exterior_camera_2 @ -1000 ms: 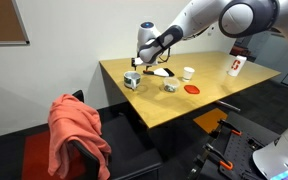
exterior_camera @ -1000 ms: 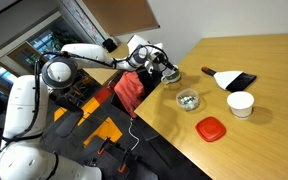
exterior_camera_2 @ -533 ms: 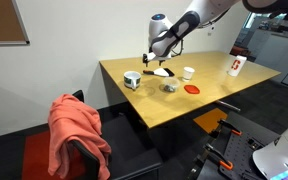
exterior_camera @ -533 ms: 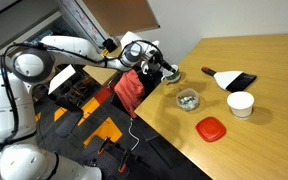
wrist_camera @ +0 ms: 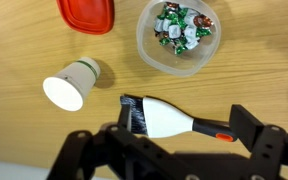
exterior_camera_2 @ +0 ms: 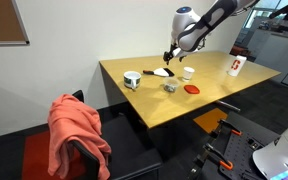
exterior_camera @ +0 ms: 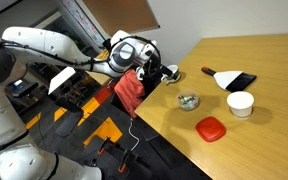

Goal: Pour contents from the cup into the clear bowl then put the orange lid on the clear bowl

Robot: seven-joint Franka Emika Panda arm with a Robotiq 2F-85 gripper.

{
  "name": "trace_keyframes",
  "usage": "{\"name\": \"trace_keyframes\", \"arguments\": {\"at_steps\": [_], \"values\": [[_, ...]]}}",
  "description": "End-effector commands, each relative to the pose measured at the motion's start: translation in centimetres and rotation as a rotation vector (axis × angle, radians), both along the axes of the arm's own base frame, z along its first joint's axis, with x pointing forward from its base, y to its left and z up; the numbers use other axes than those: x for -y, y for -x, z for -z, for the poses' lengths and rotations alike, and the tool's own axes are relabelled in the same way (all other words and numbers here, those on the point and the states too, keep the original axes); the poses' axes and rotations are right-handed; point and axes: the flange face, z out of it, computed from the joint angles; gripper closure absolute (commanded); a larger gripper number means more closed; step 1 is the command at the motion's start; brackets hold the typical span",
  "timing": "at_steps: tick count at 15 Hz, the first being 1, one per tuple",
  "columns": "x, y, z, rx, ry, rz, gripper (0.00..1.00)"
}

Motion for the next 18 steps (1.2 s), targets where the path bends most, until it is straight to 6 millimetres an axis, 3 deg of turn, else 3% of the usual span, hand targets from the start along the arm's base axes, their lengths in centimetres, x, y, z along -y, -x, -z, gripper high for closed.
{"name": "trace_keyframes", "arguments": {"at_steps": [1,9,13,18], "values": [[0.6,0.8,-0.2,-0.003,-0.004,-0.032,0.00],[0.9,1.1,-0.3,-0.007,-0.014,-0.033,0.00],[3.8,2.7,-0.4,0.006,-0.063,0.060,0.00],[8.3,6.2,0.4,0.012,-0.140,0.097,0.00]]}}
